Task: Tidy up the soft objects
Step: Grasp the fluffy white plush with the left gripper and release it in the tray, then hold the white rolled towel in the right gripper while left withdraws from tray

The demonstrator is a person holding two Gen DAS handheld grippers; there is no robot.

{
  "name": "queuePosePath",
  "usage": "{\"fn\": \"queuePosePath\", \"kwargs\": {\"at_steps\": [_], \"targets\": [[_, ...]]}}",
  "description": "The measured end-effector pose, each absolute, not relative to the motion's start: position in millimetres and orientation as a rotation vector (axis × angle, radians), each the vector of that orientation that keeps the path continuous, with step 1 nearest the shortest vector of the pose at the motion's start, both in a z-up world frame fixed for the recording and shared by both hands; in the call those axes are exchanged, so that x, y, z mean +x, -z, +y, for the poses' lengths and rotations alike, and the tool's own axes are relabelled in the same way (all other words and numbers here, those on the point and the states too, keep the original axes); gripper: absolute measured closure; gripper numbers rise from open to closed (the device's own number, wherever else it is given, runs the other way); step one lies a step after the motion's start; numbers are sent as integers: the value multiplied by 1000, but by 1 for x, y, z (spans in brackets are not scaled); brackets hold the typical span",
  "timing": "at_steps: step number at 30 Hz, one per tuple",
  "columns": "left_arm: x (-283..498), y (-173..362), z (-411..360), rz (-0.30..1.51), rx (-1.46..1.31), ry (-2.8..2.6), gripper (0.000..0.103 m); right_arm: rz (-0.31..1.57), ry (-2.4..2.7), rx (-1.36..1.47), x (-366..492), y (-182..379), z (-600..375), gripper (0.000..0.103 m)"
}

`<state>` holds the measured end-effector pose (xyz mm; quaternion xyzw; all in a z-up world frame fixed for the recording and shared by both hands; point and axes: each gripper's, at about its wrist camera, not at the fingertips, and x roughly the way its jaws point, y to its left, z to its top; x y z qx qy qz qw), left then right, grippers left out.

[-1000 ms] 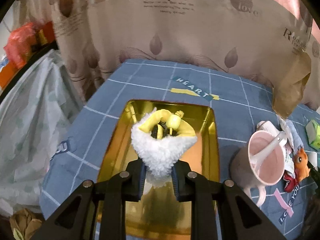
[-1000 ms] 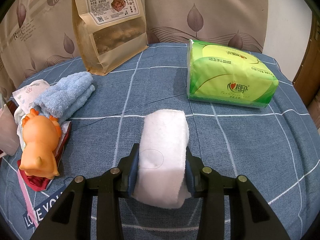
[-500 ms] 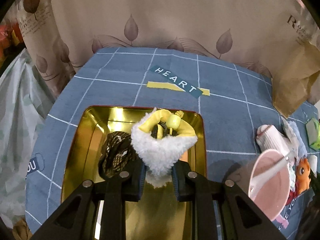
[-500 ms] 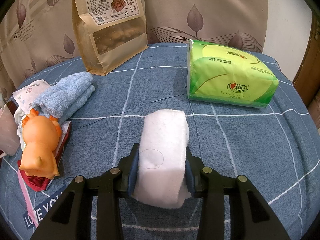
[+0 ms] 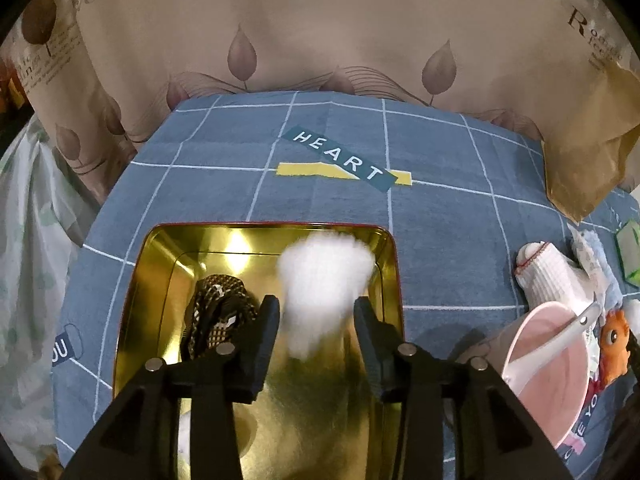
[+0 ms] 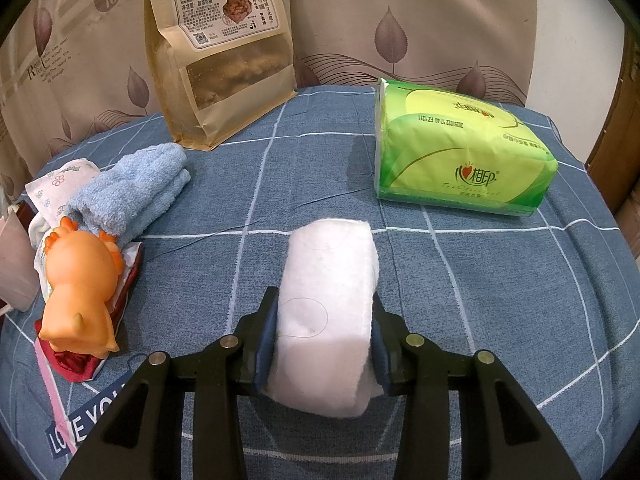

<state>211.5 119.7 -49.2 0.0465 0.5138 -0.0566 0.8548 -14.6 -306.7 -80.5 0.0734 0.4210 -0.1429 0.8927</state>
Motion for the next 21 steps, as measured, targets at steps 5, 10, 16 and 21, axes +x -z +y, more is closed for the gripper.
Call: {"fn": "queuePosePath", "kwargs": {"at_steps": [5,10,16,21], "targets": [[208,41,120,1064,94,119,61,874,296,152,-14,80,-307,63],[196,29,125,1038,86,116,61,874,297,152,-14,80,-306,63],[164,13,132,1004,106,90,60,874,297,151,-14,80,-307,63],[129,4,139,969,94,67,57,874,296,152,-14,80,-307,63]]}}
